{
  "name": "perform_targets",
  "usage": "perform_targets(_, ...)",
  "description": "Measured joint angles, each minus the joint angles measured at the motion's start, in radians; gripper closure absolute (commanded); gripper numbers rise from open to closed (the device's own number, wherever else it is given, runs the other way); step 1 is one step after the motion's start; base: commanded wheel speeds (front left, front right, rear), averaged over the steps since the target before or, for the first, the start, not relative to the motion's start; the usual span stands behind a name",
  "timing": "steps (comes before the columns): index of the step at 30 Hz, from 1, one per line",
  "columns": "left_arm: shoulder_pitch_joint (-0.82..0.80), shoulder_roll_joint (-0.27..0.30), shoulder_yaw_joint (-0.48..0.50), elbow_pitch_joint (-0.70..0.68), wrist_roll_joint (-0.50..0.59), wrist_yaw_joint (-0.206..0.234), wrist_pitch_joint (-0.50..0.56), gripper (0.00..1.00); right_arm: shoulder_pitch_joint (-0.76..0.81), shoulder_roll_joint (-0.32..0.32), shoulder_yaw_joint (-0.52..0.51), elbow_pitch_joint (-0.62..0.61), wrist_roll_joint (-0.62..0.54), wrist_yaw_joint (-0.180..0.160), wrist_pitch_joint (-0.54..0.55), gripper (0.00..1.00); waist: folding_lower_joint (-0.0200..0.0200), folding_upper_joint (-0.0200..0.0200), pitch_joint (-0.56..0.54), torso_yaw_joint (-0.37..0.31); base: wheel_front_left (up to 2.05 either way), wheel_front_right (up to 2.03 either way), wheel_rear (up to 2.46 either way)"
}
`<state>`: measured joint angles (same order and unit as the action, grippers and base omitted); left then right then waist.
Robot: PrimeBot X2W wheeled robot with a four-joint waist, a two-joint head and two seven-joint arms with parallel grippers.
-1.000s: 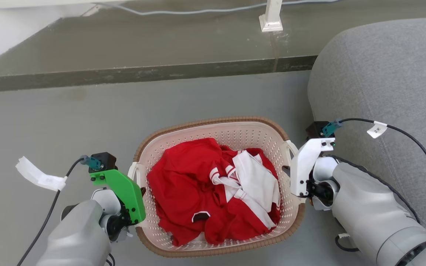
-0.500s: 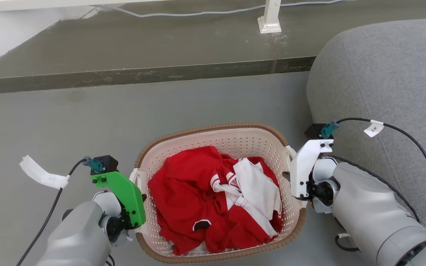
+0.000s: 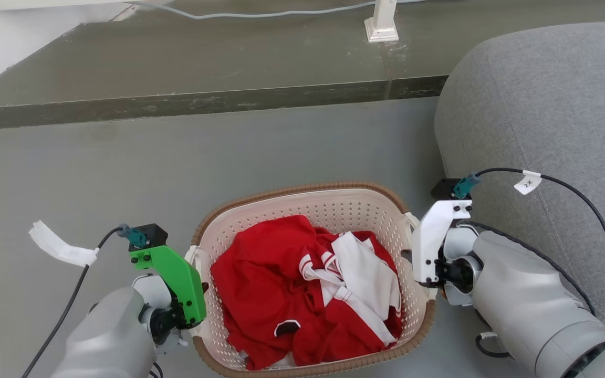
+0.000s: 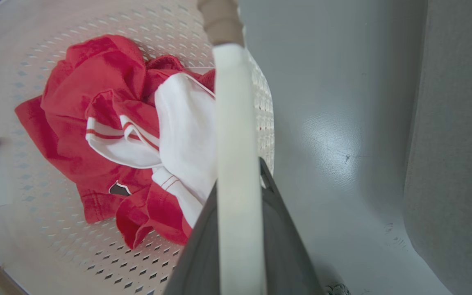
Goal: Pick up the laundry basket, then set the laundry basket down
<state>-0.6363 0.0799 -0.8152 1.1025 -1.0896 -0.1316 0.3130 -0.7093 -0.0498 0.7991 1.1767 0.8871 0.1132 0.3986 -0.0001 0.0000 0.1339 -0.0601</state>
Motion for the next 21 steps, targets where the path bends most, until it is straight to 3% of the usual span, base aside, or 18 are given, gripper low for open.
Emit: perform_targets(21, -0.002, 0.003, -0.017, 0.002, -0.014, 0.000, 0.003, 1.00, -0.004, 0.000, 0.025, 0.004, 0.021, 0.000, 0.007, 1.00, 0.0000, 0.0000, 0.007, -0.002, 0.00, 0.00, 0.00)
